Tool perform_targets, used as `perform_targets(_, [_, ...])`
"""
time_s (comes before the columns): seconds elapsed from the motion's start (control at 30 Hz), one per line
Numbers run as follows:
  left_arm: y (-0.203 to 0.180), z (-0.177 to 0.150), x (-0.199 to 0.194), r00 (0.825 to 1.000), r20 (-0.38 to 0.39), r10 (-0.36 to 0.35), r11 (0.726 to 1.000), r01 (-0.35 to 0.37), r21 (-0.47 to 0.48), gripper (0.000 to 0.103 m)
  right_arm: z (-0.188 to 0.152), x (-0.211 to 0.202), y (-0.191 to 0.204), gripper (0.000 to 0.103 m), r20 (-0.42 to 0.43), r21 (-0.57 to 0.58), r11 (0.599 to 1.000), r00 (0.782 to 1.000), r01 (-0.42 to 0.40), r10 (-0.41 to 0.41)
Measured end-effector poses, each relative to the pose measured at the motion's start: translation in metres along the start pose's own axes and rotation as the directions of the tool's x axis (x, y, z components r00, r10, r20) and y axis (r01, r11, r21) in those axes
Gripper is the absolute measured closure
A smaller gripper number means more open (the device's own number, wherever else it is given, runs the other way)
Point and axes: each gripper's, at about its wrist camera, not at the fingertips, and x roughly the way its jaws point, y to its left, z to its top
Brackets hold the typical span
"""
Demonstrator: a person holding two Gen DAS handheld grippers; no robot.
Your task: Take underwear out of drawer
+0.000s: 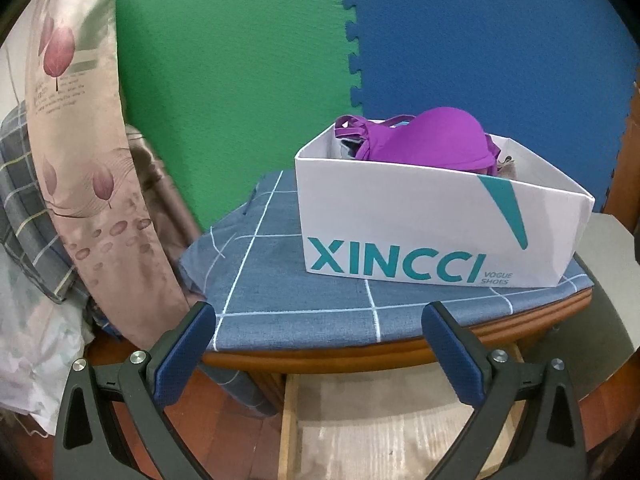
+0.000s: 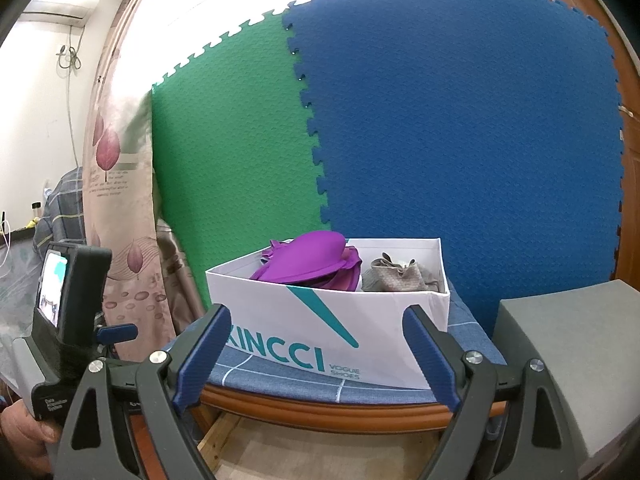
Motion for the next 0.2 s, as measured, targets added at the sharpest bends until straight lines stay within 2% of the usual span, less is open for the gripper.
perform_targets(0.2, [-0.0049, -0.0004, -0.0059, 1.000, 0.009, -0.001, 1.000, 0.001, 0.023, 0.001, 0.0027, -0.0034, -0.0058, 0.013, -0.005, 0.002, 1.000, 1.000, 0.007, -0.007])
